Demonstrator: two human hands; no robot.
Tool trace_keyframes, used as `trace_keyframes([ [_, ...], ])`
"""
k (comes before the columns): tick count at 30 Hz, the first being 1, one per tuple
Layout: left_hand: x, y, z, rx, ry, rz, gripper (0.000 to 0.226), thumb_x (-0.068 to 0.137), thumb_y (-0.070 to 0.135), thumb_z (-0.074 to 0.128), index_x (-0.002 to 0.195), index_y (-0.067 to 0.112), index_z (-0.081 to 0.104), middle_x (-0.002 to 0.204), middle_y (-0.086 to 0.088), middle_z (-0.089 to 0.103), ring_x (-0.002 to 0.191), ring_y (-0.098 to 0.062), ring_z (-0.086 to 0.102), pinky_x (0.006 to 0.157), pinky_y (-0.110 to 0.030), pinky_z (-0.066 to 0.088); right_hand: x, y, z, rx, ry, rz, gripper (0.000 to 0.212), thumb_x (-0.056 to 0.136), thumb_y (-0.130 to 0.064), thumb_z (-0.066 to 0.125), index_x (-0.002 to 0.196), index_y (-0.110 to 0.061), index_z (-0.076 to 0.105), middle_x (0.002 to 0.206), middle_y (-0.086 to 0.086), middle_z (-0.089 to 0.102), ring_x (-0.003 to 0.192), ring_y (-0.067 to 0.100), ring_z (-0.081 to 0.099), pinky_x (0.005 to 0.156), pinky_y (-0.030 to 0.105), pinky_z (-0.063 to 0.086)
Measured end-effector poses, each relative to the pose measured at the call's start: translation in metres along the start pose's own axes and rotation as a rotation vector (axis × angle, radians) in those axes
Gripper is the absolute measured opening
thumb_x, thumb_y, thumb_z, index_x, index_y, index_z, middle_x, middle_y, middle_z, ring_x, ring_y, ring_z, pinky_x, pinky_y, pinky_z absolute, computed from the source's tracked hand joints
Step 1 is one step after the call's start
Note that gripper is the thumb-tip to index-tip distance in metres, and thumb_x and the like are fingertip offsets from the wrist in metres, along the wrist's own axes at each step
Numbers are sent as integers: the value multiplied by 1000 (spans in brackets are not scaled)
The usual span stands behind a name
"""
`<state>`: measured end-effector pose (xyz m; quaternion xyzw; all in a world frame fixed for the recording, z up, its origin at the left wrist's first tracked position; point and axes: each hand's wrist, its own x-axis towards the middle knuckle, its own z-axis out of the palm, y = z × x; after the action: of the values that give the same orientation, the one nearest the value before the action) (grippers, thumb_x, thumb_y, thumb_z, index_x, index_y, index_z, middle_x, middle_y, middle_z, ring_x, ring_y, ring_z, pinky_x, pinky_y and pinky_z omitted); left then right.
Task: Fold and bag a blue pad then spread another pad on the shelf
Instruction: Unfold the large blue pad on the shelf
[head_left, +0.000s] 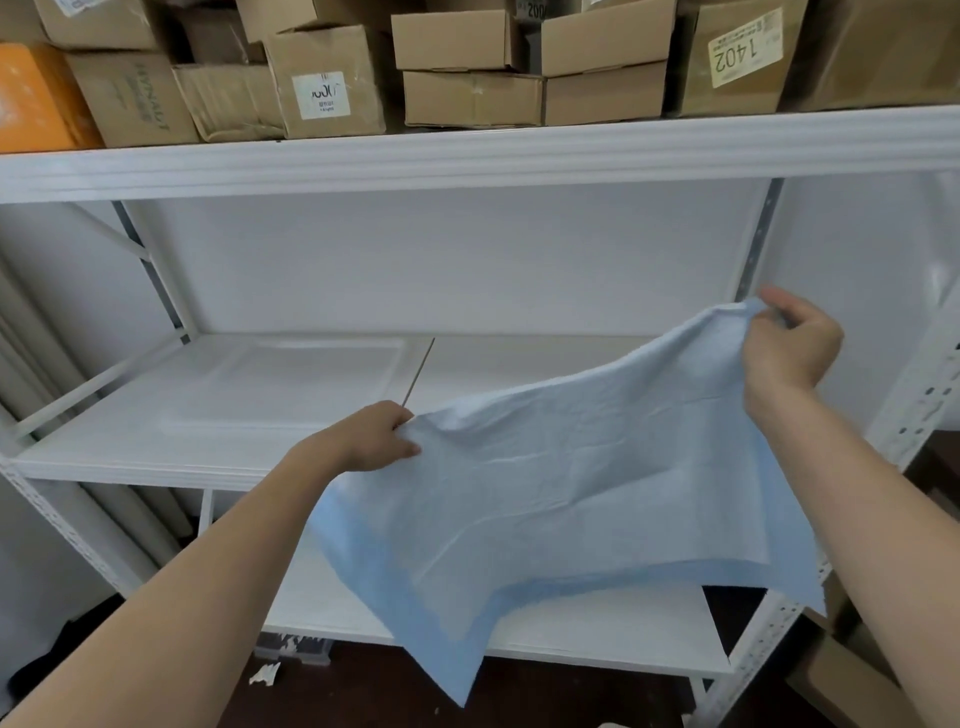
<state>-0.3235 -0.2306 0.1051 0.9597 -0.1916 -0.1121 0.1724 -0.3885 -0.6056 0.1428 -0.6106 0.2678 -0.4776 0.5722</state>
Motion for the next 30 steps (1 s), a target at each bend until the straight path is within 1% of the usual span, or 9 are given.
trace_keyframes([
  [4, 5, 28, 2, -53, 33, 136, 20, 91, 21, 55, 72, 15, 54, 73, 3, 54, 68, -15, 50, 61, -26, 37, -27, -2, 15, -233, -336, -205, 32, 86, -1, 54, 114, -8, 68, 116, 7, 67, 107, 11, 58, 91, 5, 37],
  [7, 7, 52, 3, -31, 72, 221, 32, 94, 21, 52, 64, 20, 41, 66, 6, 44, 63, -14, 42, 57, -25, 31, -58, -8, 24, -323, -637, -294, 26, 85, -16, 68, 110, -9, 70, 111, 2, 68, 104, 7, 59, 79, -7, 32],
  [11, 14, 71, 5, -27, 89, 293, 38, 95, 26, 52, 60, 24, 36, 63, 6, 41, 59, -12, 39, 58, -29, 30, -93, -11, 32, -423, -1006, -265, 54, 70, -48, 77, 116, -20, 67, 112, -11, 62, 106, -1, 53, 88, 11, 33],
  [14, 15, 79, 5, -51, 99, 350, 38, 95, 24, 52, 60, 27, 39, 62, 8, 43, 60, -9, 41, 60, -29, 32, -110, -4, 36, -600, -1154, -321, 66, 62, -58, 78, 118, -25, 65, 109, -12, 60, 102, 2, 51, 86, 19, 37],
  [19, 14, 78, 3, -121, 81, 359, 19, 92, 28, 58, 73, 24, 59, 68, 12, 53, 64, -5, 47, 61, -17, 35, -116, 17, 44, -660, -1132, -360, 9, 78, -29, 70, 73, -21, 68, 79, -4, 67, 80, 15, 61, 78, 39, 52],
  [21, 11, 73, 2, -179, 73, 319, 16, 86, 30, 68, 80, 16, 64, 66, 8, 52, 59, -7, 45, 56, -14, 34, -110, 24, 46, -692, -1094, -360, 13, 80, -24, 67, 68, -26, 66, 76, -6, 66, 78, 16, 61, 75, 36, 53],
  [24, 7, 59, -3, -221, 62, 245, 21, 79, 32, 74, 77, 13, 66, 66, 0, 51, 58, -11, 43, 54, -22, 34, -100, 30, 47, -719, -1035, -298, 15, 81, -24, 66, 67, -21, 66, 75, -5, 67, 77, 16, 62, 72, 33, 51],
  [27, 3, 40, -10, -258, 28, 162, 23, 83, 24, 71, 74, 4, 64, 65, -7, 53, 47, -14, 44, 50, -25, 36, -87, 38, 46, -738, -961, -220, 18, 77, -23, 66, 71, -7, 71, 76, 6, 71, 79, 23, 65, 69, 34, 52],
  [30, -1, 21, -15, -260, 33, 71, 26, 87, 20, 66, 75, -3, 65, 57, -2, 61, 36, -15, 45, 49, -24, 38, -81, 41, 43, -696, -904, -161, 17, 74, -21, 69, 73, -4, 73, 78, 11, 71, 83, 27, 66, 65, 33, 49],
])
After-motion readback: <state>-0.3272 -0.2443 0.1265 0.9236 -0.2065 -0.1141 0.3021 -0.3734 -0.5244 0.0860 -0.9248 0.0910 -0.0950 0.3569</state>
